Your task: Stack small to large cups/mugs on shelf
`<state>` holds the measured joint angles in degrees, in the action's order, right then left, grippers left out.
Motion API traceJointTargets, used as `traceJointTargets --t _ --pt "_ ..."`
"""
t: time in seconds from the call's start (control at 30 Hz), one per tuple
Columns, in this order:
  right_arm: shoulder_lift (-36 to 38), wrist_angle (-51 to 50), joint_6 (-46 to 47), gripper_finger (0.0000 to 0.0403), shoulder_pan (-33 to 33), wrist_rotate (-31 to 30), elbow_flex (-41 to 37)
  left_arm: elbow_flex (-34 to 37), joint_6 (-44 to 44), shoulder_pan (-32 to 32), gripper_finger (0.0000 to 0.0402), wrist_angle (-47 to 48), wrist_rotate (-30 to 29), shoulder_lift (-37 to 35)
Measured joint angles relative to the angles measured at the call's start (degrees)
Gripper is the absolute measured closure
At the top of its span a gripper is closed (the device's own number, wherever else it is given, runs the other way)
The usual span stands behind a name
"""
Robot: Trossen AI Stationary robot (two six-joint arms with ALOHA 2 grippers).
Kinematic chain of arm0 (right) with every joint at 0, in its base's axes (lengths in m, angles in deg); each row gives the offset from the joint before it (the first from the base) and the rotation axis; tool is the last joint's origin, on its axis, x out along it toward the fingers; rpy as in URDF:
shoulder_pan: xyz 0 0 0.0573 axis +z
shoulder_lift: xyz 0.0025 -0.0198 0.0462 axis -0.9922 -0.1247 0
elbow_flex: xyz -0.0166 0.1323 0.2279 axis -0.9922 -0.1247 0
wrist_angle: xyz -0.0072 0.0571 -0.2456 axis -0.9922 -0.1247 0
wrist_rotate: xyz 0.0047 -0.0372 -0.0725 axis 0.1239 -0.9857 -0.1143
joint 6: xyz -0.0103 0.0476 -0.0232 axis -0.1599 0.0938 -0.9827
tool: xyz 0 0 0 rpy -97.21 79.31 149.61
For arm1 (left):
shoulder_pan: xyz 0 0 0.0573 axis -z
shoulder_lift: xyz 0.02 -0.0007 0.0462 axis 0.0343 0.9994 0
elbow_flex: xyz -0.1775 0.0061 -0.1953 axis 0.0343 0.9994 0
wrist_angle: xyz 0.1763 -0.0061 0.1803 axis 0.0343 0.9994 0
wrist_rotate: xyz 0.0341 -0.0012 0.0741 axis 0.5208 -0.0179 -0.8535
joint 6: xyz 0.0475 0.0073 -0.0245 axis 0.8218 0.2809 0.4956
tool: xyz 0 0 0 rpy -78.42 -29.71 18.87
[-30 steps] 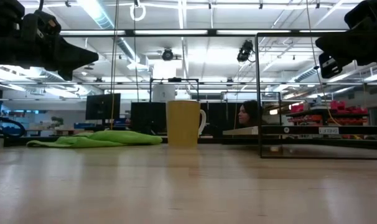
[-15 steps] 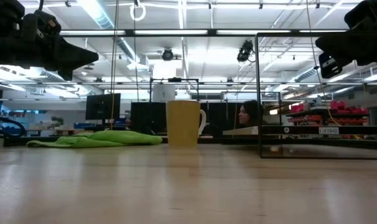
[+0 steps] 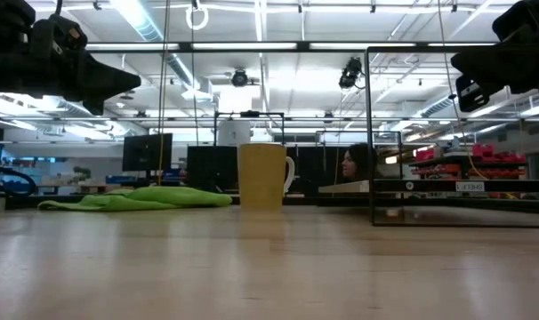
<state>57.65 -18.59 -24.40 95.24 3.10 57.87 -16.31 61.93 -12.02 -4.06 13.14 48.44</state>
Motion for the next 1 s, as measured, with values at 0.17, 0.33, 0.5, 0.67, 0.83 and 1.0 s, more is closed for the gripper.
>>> traceJointTargets --t 0.17,0.33,0.5,0.67,0.83,1.0 --pt "0.0 0.0 0.0 0.0389 0.0 -0.02 0.0 0.0 0.0 0.0 0.0371 0.0 0.01 0.02" --pt "0.0 -0.02 -0.87 0.0389 -0.01 0.0 0.0 0.01 0.06 0.01 0.0366 -0.01 0.0 0.0" --pt "0.0 -0.01 -0.92 0.0389 -0.02 -0.02 0.0 0.0 0.34 0.01 0.037 -0.04 0.0 0.01" --pt "0.0 0.02 -1.03 0.0389 -0.01 -0.19 0.01 0.0 0.35 -0.01 0.0373 -0.56 0.0 0.01" --pt "0.0 0.89 3.37 0.0389 -0.01 -0.17 0.01 0.02 0.37 0.01 0.0367 -1.62 -0.02 0.02" --pt "0.02 4.94 15.76 0.0389 -0.02 -0.17 0.02 0.0 0.13 0.01 0.0368 -3.72 0.0 0.0"
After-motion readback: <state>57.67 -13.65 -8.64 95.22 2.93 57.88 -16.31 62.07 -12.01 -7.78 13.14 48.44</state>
